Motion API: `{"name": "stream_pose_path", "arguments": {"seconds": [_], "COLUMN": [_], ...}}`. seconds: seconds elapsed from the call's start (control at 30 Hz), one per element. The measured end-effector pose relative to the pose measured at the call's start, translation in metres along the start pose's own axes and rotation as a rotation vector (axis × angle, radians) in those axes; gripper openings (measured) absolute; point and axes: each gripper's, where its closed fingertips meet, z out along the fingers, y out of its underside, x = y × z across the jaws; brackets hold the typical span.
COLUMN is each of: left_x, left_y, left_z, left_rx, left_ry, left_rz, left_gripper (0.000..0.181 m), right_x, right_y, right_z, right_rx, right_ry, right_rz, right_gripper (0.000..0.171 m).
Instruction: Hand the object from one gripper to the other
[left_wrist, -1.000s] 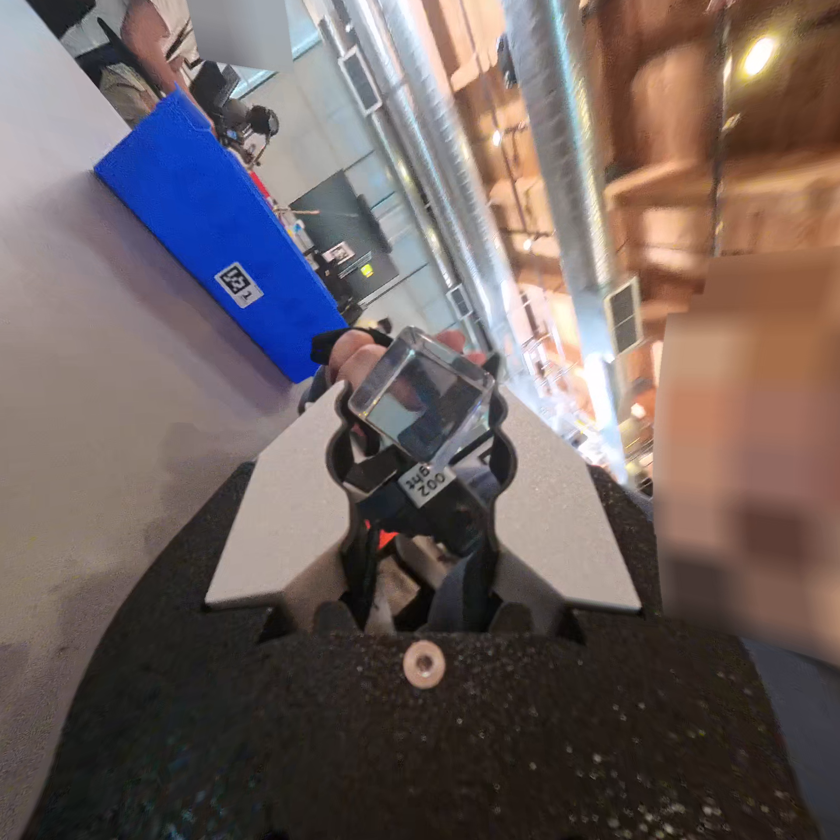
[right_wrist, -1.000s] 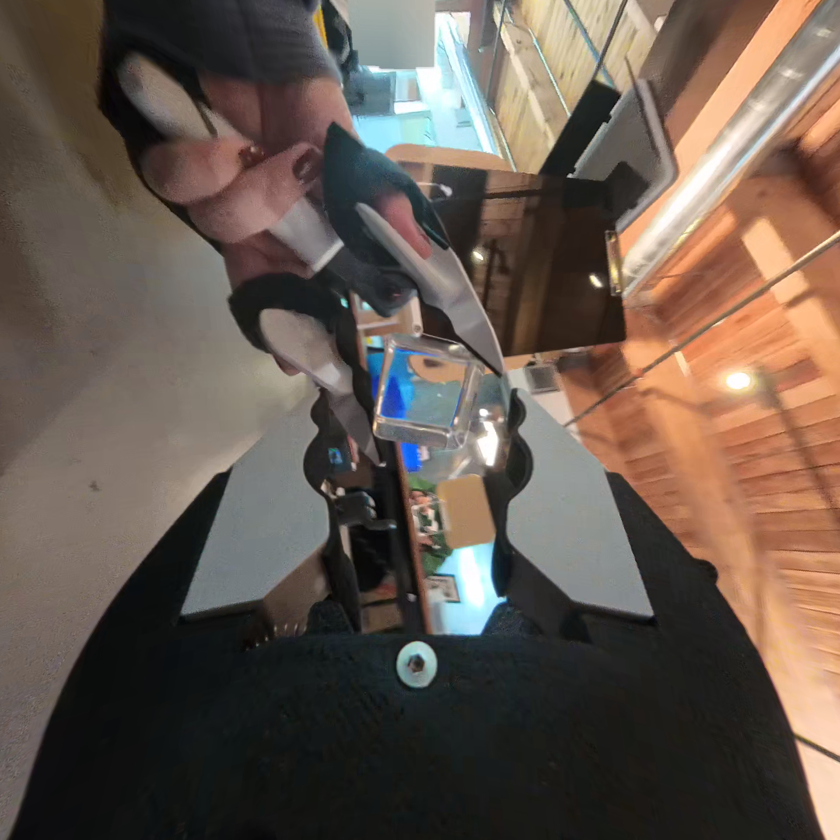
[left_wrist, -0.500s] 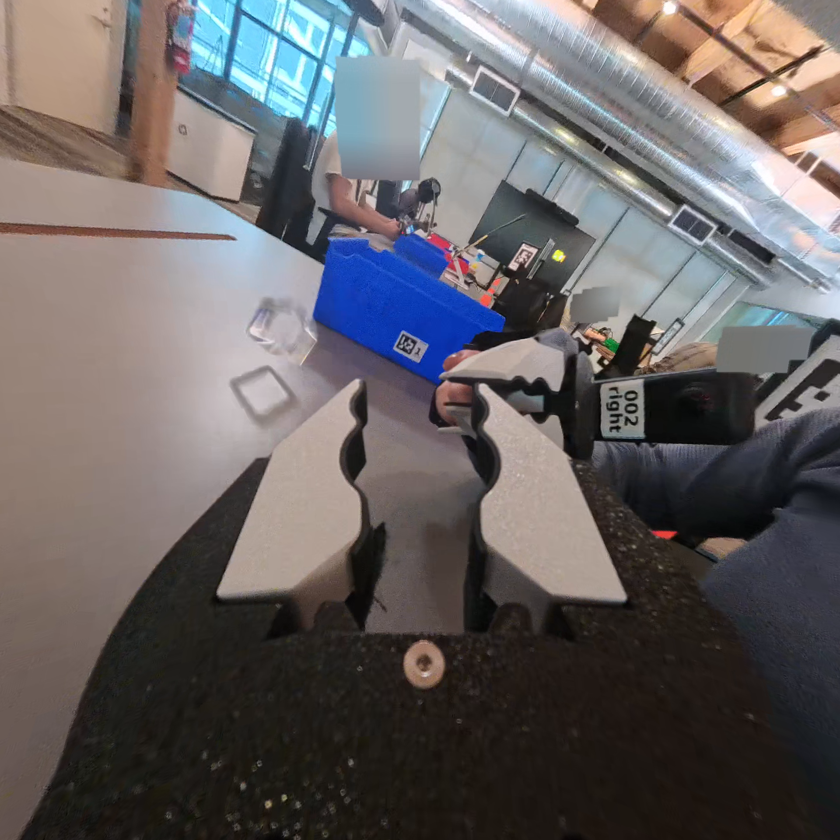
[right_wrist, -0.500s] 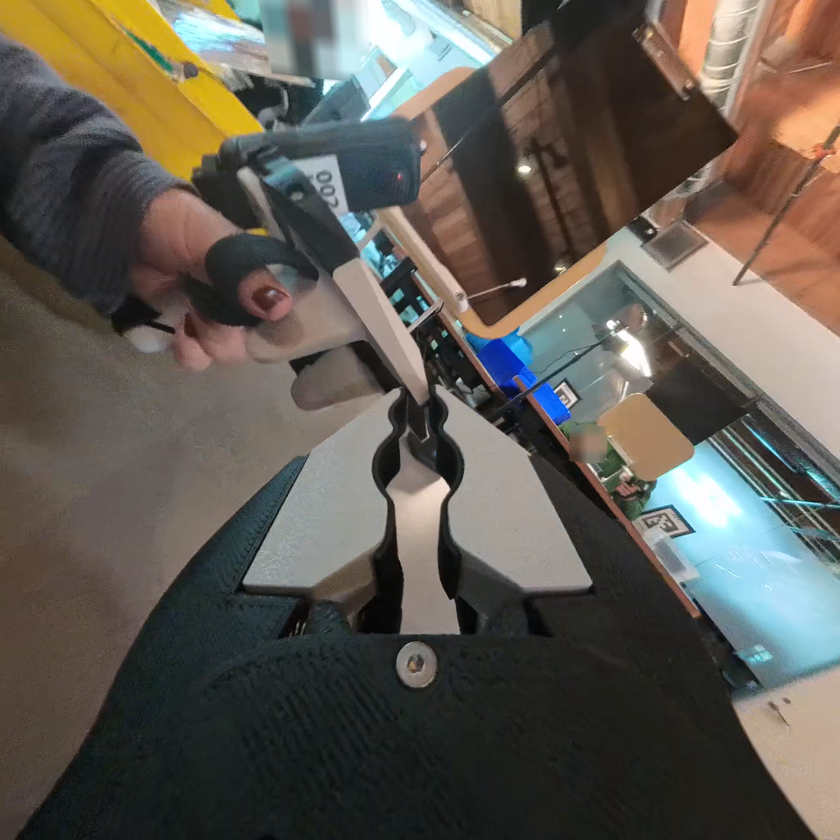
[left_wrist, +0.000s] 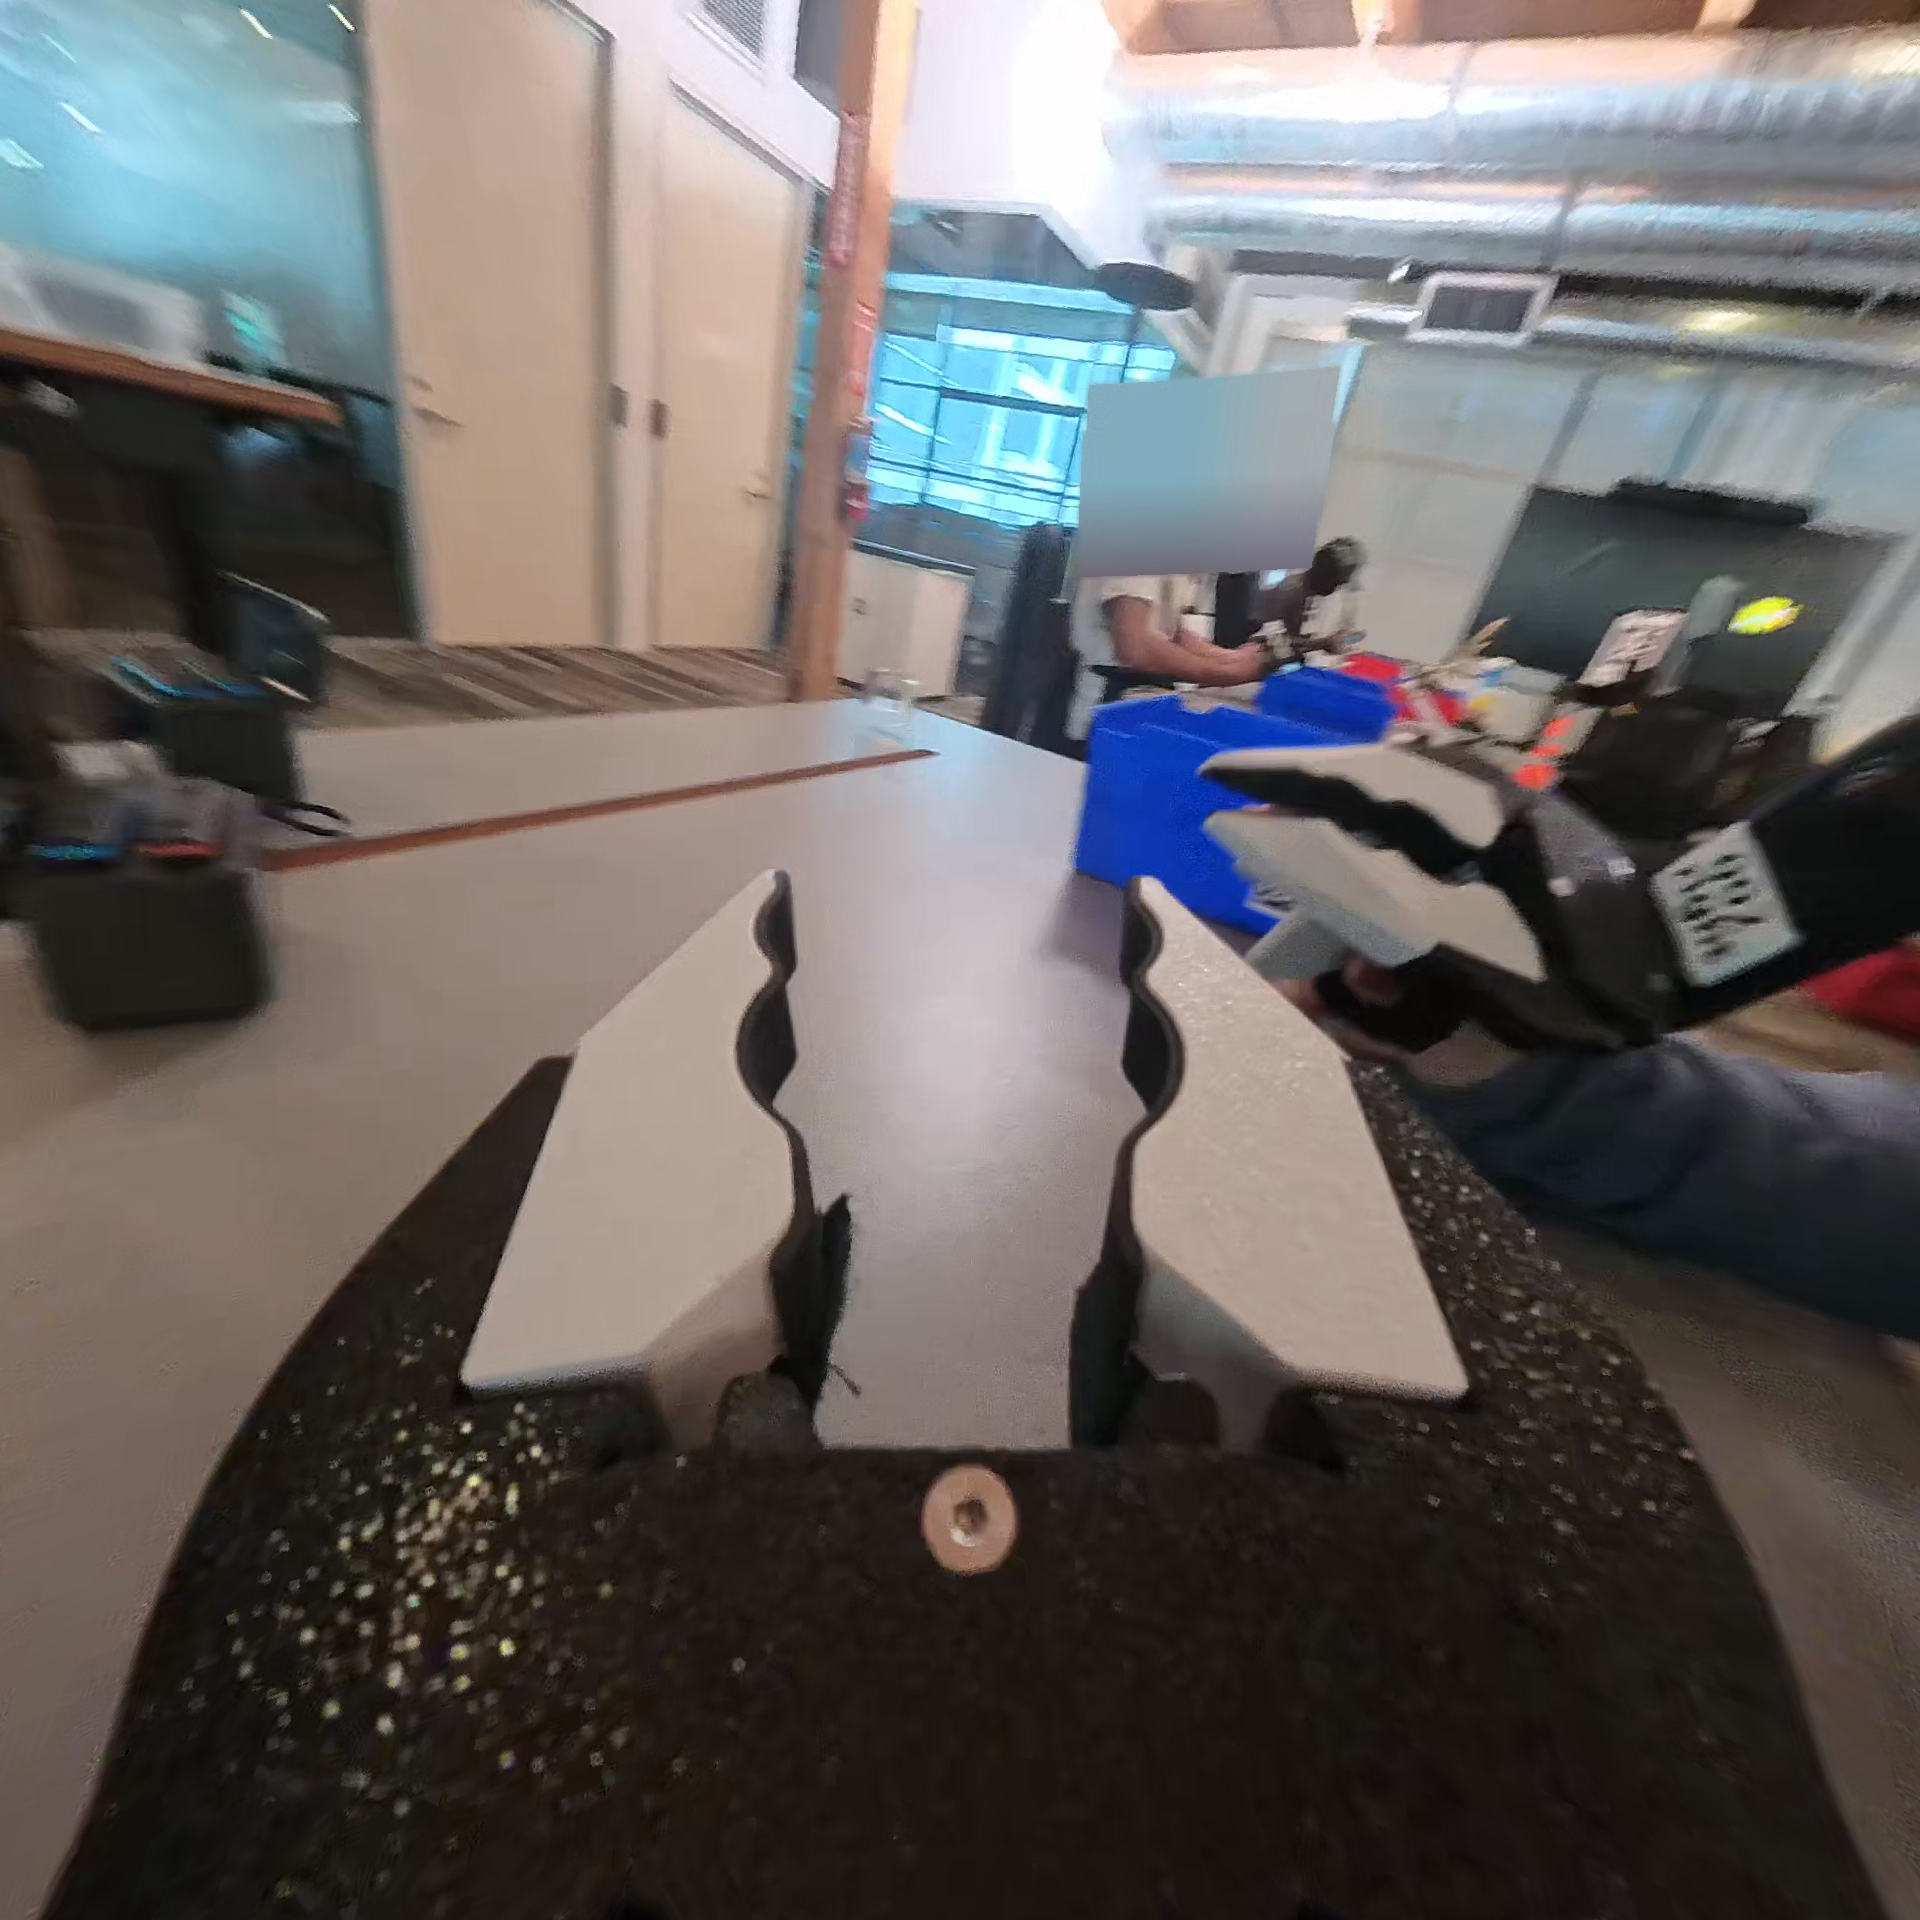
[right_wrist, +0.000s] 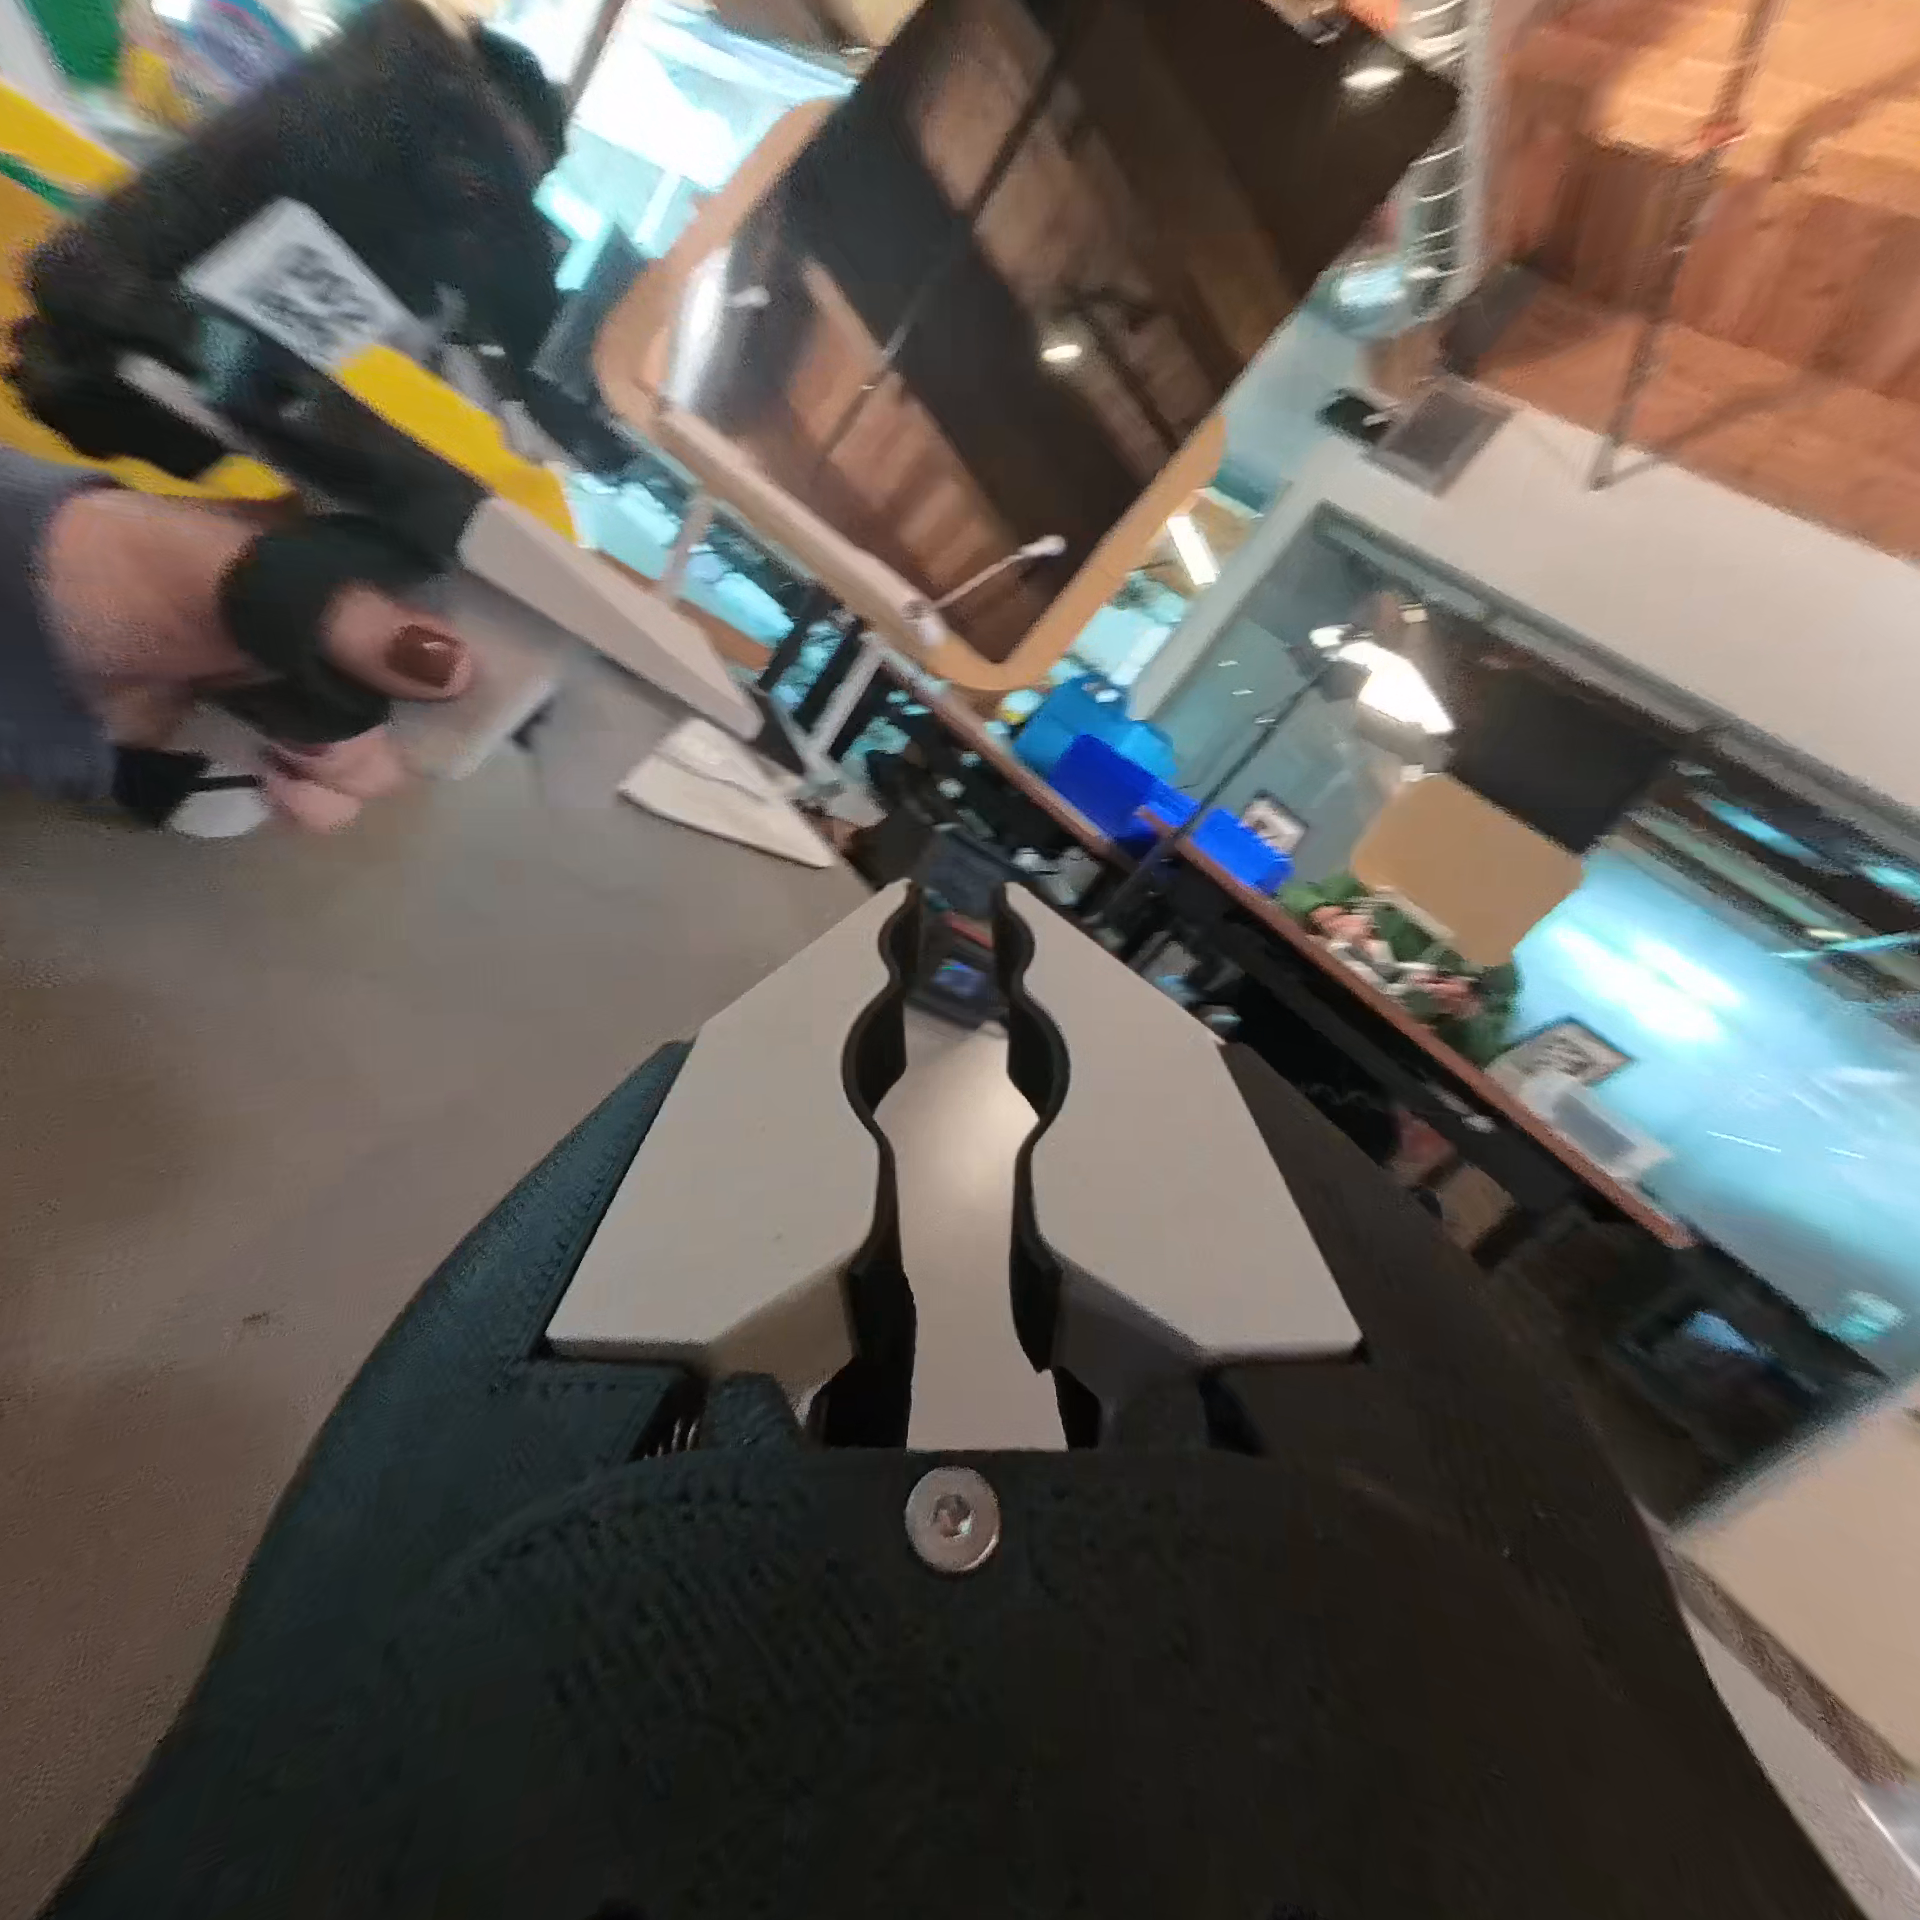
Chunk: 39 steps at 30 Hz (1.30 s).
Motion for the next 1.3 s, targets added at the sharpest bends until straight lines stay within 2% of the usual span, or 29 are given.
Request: {"name": "stream_pose_path", "arguments": {"seconds": [0.03,0.1,0.23,0.4,0.9,1.3], "left_x": [-0.004,-0.005,0.008,0.017,0.013,0.006], "left_y": [0.000,-0.001,0.001,0.009,0.007,0.003], "left_z": [-0.001,-0.002,0.002,0.006,0.004,0.000], "left_rx": [0.008,0.026,0.013,-0.027,-0.022,-0.009], "left_ry": [-0.043,-0.098,-0.095,-0.088,-0.111,-0.142], "left_rz": [0.060,0.161,0.300,0.389,0.394,0.409], "left_gripper": [0.059,0.057,0.050,0.047,0.041,0.035], "right_x": [0.007,0.009,0.008,0.009,0.021,0.041], "right_y": [0.003,0.011,0.017,0.021,0.032,0.045], "right_z": [0.000,0.001,0.004,0.005,0.004,0.012], "right_rx": [0.000,-0.024,-0.048,-0.064,-0.113,-0.176], "right_ry": [0.056,0.096,0.105,0.108,0.160,0.307], "right_rz": [-0.030,-0.085,-0.084,-0.079,-0.050,0.056], "right_gripper": [0.011,0.008,0.007,0.005,0.004,0.003]}}
